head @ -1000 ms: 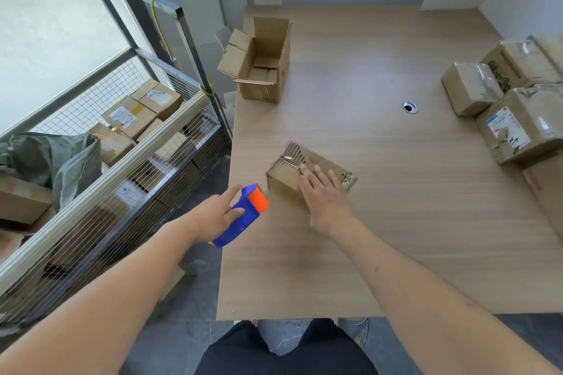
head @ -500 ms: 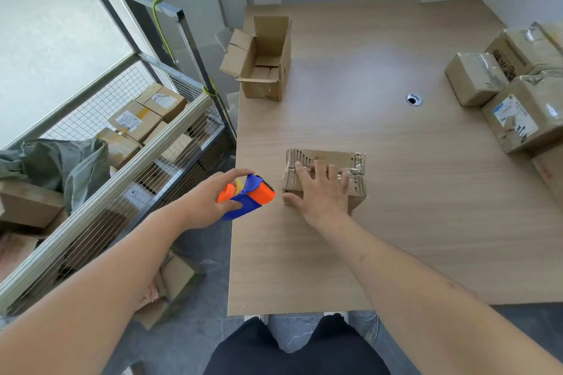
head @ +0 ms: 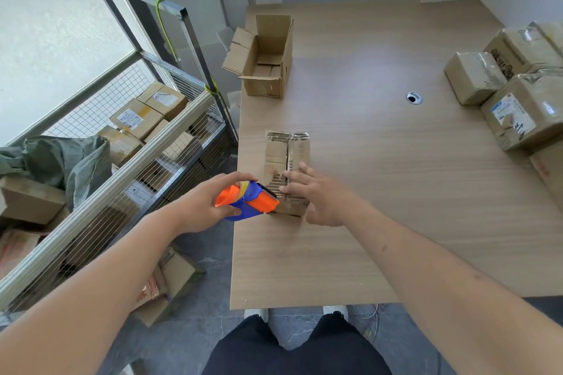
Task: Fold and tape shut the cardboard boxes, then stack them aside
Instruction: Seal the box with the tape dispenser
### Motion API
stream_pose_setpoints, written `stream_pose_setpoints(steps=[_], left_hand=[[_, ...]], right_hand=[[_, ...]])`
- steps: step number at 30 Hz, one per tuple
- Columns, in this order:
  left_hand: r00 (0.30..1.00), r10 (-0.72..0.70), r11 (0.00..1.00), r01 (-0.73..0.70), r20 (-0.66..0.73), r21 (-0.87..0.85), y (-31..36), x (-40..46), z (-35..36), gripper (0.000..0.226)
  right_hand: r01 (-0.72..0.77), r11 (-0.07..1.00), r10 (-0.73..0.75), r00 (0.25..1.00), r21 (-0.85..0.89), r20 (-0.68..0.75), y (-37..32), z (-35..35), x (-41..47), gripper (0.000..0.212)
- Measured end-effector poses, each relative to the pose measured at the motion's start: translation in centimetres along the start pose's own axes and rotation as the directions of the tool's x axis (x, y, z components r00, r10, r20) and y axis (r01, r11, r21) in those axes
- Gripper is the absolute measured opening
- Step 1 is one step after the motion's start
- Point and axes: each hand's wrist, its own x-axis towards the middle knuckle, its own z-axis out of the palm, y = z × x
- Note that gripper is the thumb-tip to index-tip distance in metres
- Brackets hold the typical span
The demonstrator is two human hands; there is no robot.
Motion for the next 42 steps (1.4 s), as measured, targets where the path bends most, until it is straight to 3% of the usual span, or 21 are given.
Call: stream_pose_setpoints(steps=[5, 9, 12, 13, 15, 17, 20, 24, 30, 33, 38, 42], left_hand=[[1.000, 0.018, 1.000, -0.018, 0.007, -0.006, 0.2, -0.8, 0.0, 0.071], [0.999, 0.028, 0.999, -0.028, 0.021, -0.016, 0.3, -1.3, 0.1, 0.071], [0.998, 0.042, 0.999, -0.042, 0.053, 0.012, 0.8, -1.1, 0.4, 0.073], [0.997, 0.052, 0.998, -0.054, 0.063, 0.022, 1.1, -1.0, 0.5, 0.073], [0.994, 0.077, 0.997, -0.079, 0.076, 0.014, 1.6, -1.0, 0.6, 0.074], [0.993, 0.100, 0.995, -0.100, 0.070, 0.004, 2.2, -1.1, 0.7, 0.074], [0.990, 0.126, 0.992, -0.127, 0.064, 0.001, 3.0, -1.4, 0.7, 0.073], [0.986, 0.157, 0.988, -0.157, 0.063, 0.005, 4.0, -1.9, 0.7, 0.072], [0.984, 0.146, 0.989, -0.147, 0.102, 0.008, 4.6, -2.5, 1.1, 0.072], [0.986, 0.122, 0.992, -0.123, 0.114, 0.004, 4.6, -2.6, 1.5, 0.073], [0.982, 0.129, 0.954, -0.160, 0.136, 0.255, 4.8, -1.9, 3.3, 0.069], [0.983, 0.095, 0.939, -0.141, 0.159, 0.313, 4.8, -1.5, 4.0, 0.062]], right_hand=[[-0.003, 0.996, 0.019, 0.981, 0.084, -0.192, -1.8, 1.1, -0.2, 0.032], [0.073, 0.996, -0.065, 0.986, 0.045, -0.153, -1.2, 1.5, -1.8, 0.034], [0.016, 0.992, -0.005, 0.996, 0.122, -0.091, -1.0, 0.8, -3.0, 0.032], [-0.021, 0.961, 0.049, 0.994, 0.277, -0.097, -1.5, 0.2, -3.3, 0.029], [-0.041, 0.742, 0.154, 0.982, 0.670, -0.110, -2.9, -1.2, -3.5, 0.023], [-0.012, 0.561, 0.180, 0.978, 0.828, -0.108, -4.0, -2.9, -3.6, 0.020], [0.016, 0.528, 0.138, 0.985, 0.849, -0.104, -5.3, -4.3, -4.0, 0.019], [0.026, 0.421, 0.185, 0.976, 0.907, -0.114, -5.2, -4.3, -4.1, 0.016], [0.003, 0.405, 0.273, 0.954, 0.914, -0.124, -5.0, -3.1, -4.4, 0.011], [0.025, 0.358, 0.365, 0.917, 0.933, -0.164, -5.2, -2.4, -4.4, 0.010], [-0.039, 0.279, 0.551, 0.825, 0.960, -0.127, -5.2, -0.9, -4.8, 0.008], [-0.073, 0.273, 0.642, 0.756, 0.959, -0.125, -4.4, 0.5, -5.8, 0.016]])
